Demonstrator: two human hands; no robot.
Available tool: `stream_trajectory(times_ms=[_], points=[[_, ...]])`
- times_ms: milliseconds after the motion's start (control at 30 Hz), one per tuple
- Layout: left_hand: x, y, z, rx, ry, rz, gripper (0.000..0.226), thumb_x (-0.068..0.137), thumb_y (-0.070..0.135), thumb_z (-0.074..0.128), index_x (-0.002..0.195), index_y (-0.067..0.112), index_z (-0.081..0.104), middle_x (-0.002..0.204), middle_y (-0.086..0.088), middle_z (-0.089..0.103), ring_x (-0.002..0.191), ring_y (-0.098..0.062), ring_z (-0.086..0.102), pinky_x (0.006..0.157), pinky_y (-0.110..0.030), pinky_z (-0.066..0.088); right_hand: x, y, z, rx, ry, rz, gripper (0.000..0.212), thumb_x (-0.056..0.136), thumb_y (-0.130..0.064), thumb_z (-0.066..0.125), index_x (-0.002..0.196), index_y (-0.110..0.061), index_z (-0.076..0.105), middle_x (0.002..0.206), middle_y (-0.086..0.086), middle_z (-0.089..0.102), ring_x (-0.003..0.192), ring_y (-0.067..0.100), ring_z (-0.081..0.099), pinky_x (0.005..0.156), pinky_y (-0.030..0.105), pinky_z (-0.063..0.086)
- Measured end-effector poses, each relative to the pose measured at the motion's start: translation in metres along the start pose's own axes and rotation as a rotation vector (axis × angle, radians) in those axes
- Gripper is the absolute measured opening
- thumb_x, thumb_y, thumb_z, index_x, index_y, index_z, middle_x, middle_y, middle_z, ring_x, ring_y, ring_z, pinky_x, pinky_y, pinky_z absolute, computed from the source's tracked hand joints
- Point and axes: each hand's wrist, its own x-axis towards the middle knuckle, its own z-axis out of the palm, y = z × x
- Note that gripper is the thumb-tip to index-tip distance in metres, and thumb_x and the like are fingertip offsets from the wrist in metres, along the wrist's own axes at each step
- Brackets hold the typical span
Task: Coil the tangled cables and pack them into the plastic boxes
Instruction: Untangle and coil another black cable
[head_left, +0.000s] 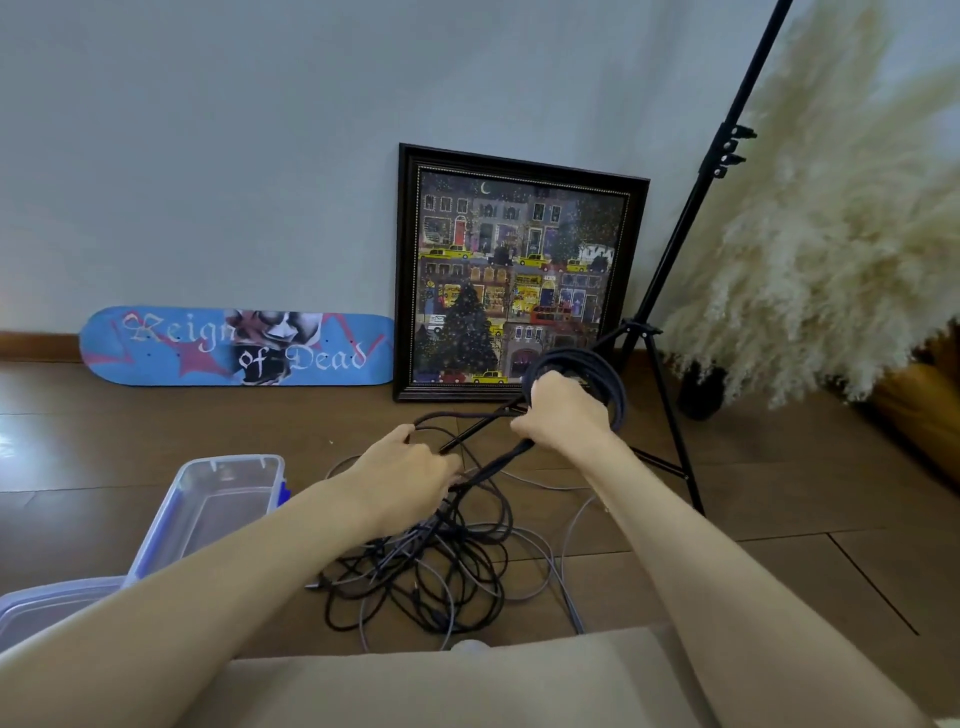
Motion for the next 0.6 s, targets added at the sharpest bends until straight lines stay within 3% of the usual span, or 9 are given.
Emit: stream_trajectory(times_ms=[100, 167, 267, 367, 433, 500, 600], points=[[0.000, 0.000, 0.002, -0.041, -0.123, -0.083, 0.032, 0.096, 0.019, 0.043, 0.128, 0.020, 0.046, 0.124, -0.004, 0.053, 0.114, -0.025, 0.051, 0.108, -0.036, 0.025, -0.004, 0.000, -0.003, -0.050, 0.272, 0.020, 0.032, 0.096, -0.029, 0.058, 0.072, -0.010, 0.048, 0.059, 0.000, 0.049, 0.051, 0.018, 0.049, 0.047, 0.025, 0.038], [-0.002, -0.004, 0.004, -0.130, -0.234, -0.171, 0.050, 0.094, 0.012, 0.046, 0.142, 0.021, 0.034, 0.137, -0.007, 0.039, 0.124, -0.030, 0.043, 0.107, -0.038, 0.027, -0.005, 0.006, -0.011, -0.073, 0.351, 0.060, 0.029, 0.097, -0.031, 0.055, 0.079, -0.009, 0.051, 0.060, 0.001, 0.050, 0.050, 0.017, 0.048, 0.046, 0.026, 0.038], [-0.010, -0.020, 0.014, -0.086, -0.405, -0.230, 0.070, 0.092, 0.001, 0.040, 0.151, 0.019, 0.009, 0.151, -0.009, 0.024, 0.138, -0.027, 0.029, 0.117, -0.042, 0.007, -0.006, 0.021, -0.026, -0.054, 0.421, 0.118, 0.034, 0.097, -0.032, 0.056, 0.072, -0.009, 0.050, 0.059, 0.001, 0.050, 0.048, 0.016, 0.046, 0.043, 0.024, 0.032], [-0.015, -0.039, 0.029, -0.079, -0.509, -0.259, 0.053, 0.094, 0.005, 0.040, 0.144, 0.016, 0.027, 0.143, -0.008, 0.036, 0.131, -0.024, 0.038, 0.113, -0.043, 0.017, 0.000, 0.038, -0.037, 0.134, 0.395, 0.167, 0.040, 0.095, -0.034, 0.059, 0.064, -0.009, 0.052, 0.056, 0.002, 0.051, 0.049, 0.017, 0.048, 0.044, 0.025, 0.031], [-0.013, -0.042, 0.028, -0.114, -0.381, -0.294, 0.040, 0.094, 0.012, 0.044, 0.134, 0.019, 0.040, 0.135, -0.006, 0.044, 0.121, -0.026, 0.049, 0.104, -0.042, 0.034, 0.005, 0.043, -0.040, 0.265, 0.313, 0.188, 0.037, 0.092, -0.035, 0.062, 0.075, -0.003, 0.067, 0.057, 0.003, 0.054, 0.050, 0.018, 0.049, 0.047, 0.025, 0.035], [-0.006, -0.032, 0.013, -0.205, -0.113, -0.334, 0.031, 0.093, 0.015, 0.047, 0.124, 0.017, 0.046, 0.121, -0.005, 0.049, 0.107, -0.028, 0.056, 0.086, -0.039, 0.047, 0.006, 0.043, -0.038, 0.371, 0.235, 0.156, 0.036, 0.091, -0.033, 0.065, 0.086, 0.002, 0.074, 0.057, 0.004, 0.053, 0.050, 0.018, 0.046, 0.052, 0.028, 0.038], [0.003, -0.008, -0.016, -0.408, 0.348, -0.324, 0.035, 0.093, 0.005, 0.044, 0.125, 0.018, 0.046, 0.117, 0.000, 0.050, 0.101, -0.023, 0.054, 0.076, -0.036, 0.047, 0.000, 0.035, -0.033, 0.505, 0.105, 0.080, 0.038, 0.091, -0.028, 0.066, 0.094, 0.010, 0.070, 0.047, 0.002, 0.043, 0.036, 0.011, 0.035, 0.044, 0.021, 0.033]])
